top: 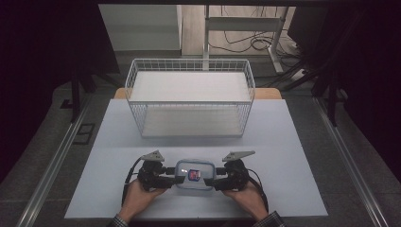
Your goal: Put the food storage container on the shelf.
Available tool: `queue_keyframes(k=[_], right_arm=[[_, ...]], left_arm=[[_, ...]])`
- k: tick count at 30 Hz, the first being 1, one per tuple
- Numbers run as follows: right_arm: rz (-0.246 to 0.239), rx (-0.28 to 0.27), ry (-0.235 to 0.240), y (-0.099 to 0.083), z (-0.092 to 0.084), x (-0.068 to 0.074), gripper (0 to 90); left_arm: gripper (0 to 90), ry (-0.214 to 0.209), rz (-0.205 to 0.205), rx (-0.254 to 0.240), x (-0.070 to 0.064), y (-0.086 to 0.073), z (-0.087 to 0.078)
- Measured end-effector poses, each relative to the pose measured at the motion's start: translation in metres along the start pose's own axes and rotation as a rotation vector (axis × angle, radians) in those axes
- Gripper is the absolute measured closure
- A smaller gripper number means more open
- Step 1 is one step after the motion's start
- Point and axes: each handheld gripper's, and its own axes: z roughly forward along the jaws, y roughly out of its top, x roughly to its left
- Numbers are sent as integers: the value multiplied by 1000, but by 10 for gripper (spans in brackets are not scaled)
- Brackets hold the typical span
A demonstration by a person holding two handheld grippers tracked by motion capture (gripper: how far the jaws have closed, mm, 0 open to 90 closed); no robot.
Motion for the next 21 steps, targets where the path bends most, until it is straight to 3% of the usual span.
queue_keyframes(k=[2,4,10,16,21], right_arm=[[-27,-8,-17,-3,-8,5,495],[-14,-19,-9,-5,-12,4,511],[-4,-37,2,-7,-12,2,515],[48,-72,89,-11,-12,-11,542],[46,-79,109,-12,-12,-14,548]], left_arm=[[502,-12,-9,-15,-1,-4,-2],[517,1,5,-23,-5,-6,-3],[519,6,-7,-39,-6,-8,-2],[543,-72,-45,-62,7,-10,-3],[556,-119,-53,-77,14,-12,-3]])
